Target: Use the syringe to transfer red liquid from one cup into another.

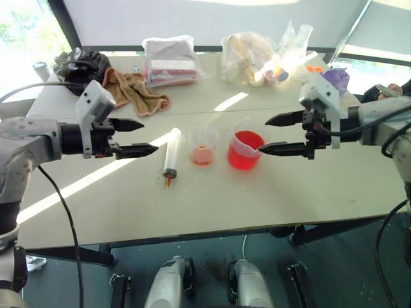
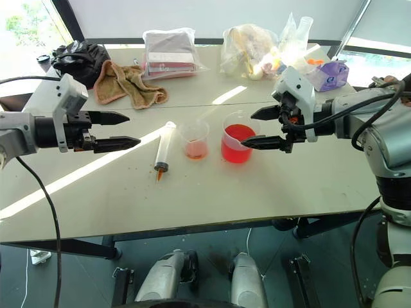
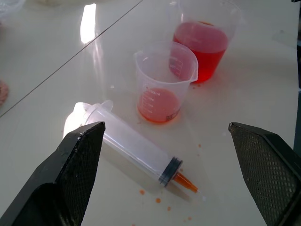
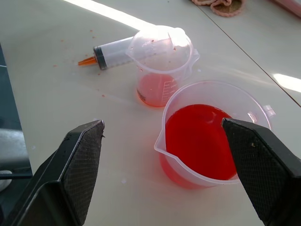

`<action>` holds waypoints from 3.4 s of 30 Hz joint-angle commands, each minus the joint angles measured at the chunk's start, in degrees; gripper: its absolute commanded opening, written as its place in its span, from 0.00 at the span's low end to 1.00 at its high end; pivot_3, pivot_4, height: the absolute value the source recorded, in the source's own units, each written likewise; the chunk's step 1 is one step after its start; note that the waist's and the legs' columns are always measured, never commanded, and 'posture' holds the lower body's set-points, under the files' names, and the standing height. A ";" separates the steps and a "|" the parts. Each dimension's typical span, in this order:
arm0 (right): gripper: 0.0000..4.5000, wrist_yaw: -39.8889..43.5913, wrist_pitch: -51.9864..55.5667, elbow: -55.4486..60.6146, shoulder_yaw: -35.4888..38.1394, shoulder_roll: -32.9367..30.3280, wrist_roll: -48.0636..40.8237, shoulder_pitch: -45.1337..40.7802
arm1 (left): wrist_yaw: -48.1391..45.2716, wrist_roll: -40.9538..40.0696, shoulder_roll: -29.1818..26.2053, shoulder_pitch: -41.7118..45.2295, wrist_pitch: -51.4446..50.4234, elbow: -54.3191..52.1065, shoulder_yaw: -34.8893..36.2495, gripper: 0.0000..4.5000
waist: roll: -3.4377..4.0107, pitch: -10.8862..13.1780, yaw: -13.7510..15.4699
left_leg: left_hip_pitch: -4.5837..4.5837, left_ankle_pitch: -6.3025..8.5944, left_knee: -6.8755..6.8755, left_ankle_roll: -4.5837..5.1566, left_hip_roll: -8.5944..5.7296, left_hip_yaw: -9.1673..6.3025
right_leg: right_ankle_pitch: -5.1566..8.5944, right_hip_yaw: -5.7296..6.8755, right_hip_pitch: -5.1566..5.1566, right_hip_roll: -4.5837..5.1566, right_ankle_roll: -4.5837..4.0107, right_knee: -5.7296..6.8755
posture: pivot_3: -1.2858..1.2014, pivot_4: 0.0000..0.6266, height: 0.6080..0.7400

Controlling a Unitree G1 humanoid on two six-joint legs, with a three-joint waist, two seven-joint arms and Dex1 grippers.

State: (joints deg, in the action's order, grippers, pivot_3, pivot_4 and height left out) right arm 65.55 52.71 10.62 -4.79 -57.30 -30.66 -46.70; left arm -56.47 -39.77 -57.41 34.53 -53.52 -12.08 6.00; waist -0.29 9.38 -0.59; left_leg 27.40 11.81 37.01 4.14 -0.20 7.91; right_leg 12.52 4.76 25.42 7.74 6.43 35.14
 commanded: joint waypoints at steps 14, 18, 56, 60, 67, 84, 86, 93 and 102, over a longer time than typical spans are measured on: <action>0.93 1.04 -2.83 -1.68 -0.26 0.95 2.26 -2.61 | -0.91 0.23 -1.29 0.59 -0.37 -0.56 1.33 0.98 | 0.00 0.00 -0.06 | 0.00 0.00 0.00 0.00 0.00 0.00 | 0.00 0.00 -0.01 0.01 0.00 0.01 | 0.52 0.24 1.00; 0.93 1.02 -3.21 -1.65 -0.20 1.02 2.66 -2.21 | -1.33 0.36 -1.54 0.30 -0.10 -0.65 1.34 0.98 | 0.00 0.00 -0.06 | 0.00 0.00 0.00 0.00 0.00 0.00 | 0.00 0.00 -0.01 0.00 0.00 0.01 | 0.52 0.24 1.00; 0.93 -2.37 -1.41 0.22 1.66 1.12 3.10 -1.31 | 42.26 13.44 25.60 27.59 -36.16 16.22 0.36 0.98 | -0.03 0.01 1.01 | -0.01 -0.09 0.37 0.27 -0.03 -0.06 | -0.12 0.19 -0.39 -0.20 0.30 0.18 | 0.52 0.24 1.00; 0.93 -3.38 -0.63 1.15 2.43 0.95 2.78 -0.48 | 44.19 16.15 27.44 32.13 -38.60 22.40 -2.14 0.98 | -0.04 0.02 1.39 | -0.01 -0.08 0.42 0.25 -0.04 -0.07 | -0.12 0.20 -0.42 -0.19 0.30 0.19 | 0.52 0.24 1.00; 0.93 -4.11 -0.05 2.30 3.21 0.76 2.44 0.74 | 42.91 13.30 29.12 38.98 -38.98 38.28 -10.03 0.98 | -0.04 0.02 1.26 | -0.01 0.01 0.42 0.10 -0.05 -0.09 | -0.12 0.21 -0.39 -0.16 0.30 0.22 | 0.52 0.24 1.00; 0.93 -5.40 1.79 4.65 3.95 0.25 1.26 1.54 | 48.56 18.49 39.11 43.29 -38.98 52.38 -8.21 0.98 | -0.05 0.03 1.26 | 0.03 0.02 0.37 0.08 -0.05 -0.08 | -0.12 0.15 -0.24 -0.05 0.29 0.25 | 0.52 0.24 1.00; 0.93 -5.48 1.89 4.97 4.13 0.07 1.06 1.83 | 49.65 20.29 39.99 42.76 -38.86 52.87 -7.01 0.98 | -0.06 0.03 1.31 | 0.03 0.02 0.37 0.08 -0.05 -0.09 | -0.12 0.15 -0.23 -0.04 0.29 0.25 | 0.52 0.24 1.00; 0.93 -6.06 2.21 5.23 4.26 -0.16 0.54 2.03 | 52.34 24.92 43.48 42.84 -36.59 57.13 -3.39 0.98 | -0.06 0.03 1.34 | 0.05 0.03 0.37 0.07 -0.05 -0.09 | -0.13 0.14 -0.21 -0.01 0.28 0.24 | 0.52 0.24 1.00; 0.93 -6.70 2.44 5.60 4.31 -0.27 0.11 2.20 | 56.18 28.58 46.34 44.51 -32.38 63.09 2.30 0.80 | -0.06 0.03 1.36 | 0.04 0.03 0.36 0.06 -0.05 -0.09 | -0.13 0.13 -0.20 0.04 0.28 0.26 | 0.52 0.24 1.00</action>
State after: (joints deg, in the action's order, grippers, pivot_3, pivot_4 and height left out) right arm 59.01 55.32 14.51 -3.14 -56.50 -30.10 -43.88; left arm -0.86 -11.78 -11.51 77.70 -87.06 50.34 6.94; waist -0.35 9.41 0.77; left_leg 27.44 11.84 37.37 4.20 -0.25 7.82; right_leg 12.39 4.89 25.22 7.79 6.71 35.40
